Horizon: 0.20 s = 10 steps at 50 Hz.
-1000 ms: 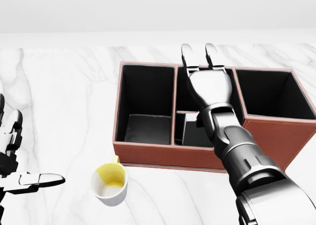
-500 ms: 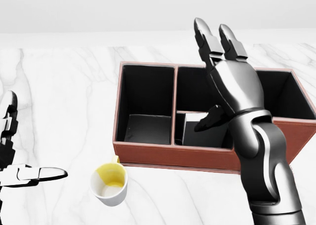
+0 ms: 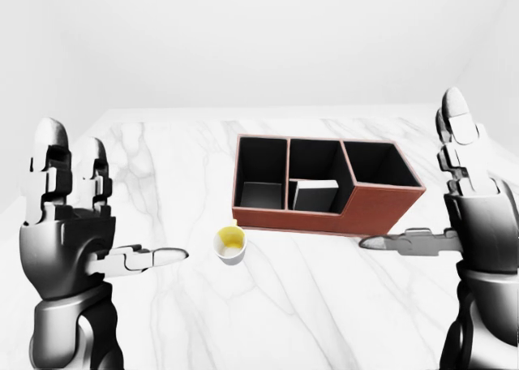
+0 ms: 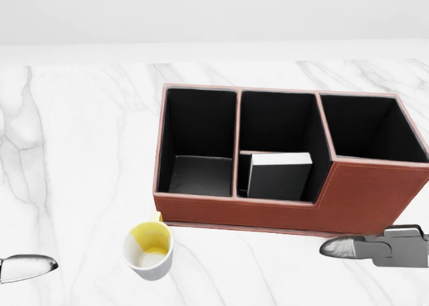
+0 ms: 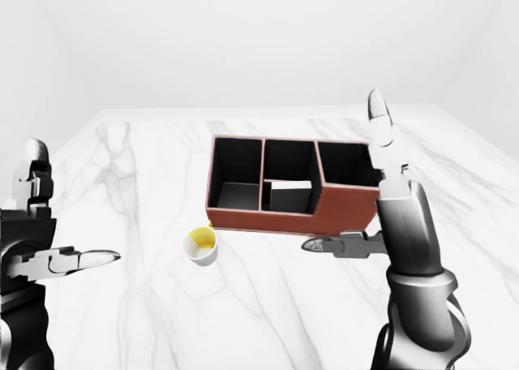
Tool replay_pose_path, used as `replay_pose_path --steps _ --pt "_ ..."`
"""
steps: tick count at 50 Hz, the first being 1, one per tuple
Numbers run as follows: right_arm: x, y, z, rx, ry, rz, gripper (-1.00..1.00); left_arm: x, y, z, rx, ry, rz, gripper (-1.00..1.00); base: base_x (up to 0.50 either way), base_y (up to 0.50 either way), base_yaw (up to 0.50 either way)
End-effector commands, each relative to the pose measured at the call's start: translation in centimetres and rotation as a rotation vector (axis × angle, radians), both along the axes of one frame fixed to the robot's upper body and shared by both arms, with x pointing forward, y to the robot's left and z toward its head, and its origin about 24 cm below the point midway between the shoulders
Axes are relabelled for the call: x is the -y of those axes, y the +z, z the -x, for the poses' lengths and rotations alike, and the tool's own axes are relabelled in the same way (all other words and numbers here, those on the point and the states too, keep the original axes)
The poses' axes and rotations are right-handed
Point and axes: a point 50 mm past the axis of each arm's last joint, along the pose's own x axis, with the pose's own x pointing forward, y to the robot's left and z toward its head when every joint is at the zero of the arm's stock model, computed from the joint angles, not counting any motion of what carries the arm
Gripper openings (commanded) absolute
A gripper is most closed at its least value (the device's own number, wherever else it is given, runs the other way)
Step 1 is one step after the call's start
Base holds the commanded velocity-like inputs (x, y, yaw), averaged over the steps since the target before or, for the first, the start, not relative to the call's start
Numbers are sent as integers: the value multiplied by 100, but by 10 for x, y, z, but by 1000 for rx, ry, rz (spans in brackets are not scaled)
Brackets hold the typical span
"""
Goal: Pick up the book and place it in the caddy.
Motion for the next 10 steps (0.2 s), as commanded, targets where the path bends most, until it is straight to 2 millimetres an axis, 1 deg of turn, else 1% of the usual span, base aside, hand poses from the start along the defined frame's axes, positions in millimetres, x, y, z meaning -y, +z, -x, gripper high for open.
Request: replay_pose_path --steps 1,5,10 --pt "17 -6 36 41 -1 -71 100 3 17 27 96 21 -14 100 0 0 0" --pt "20 -13 40 27 -1 -112 100 5 16 34 91 21 -16 100 0 0 0" --pt "22 -16 43 21 2 -147 100 4 19 39 105 27 -20 100 0 0 0"
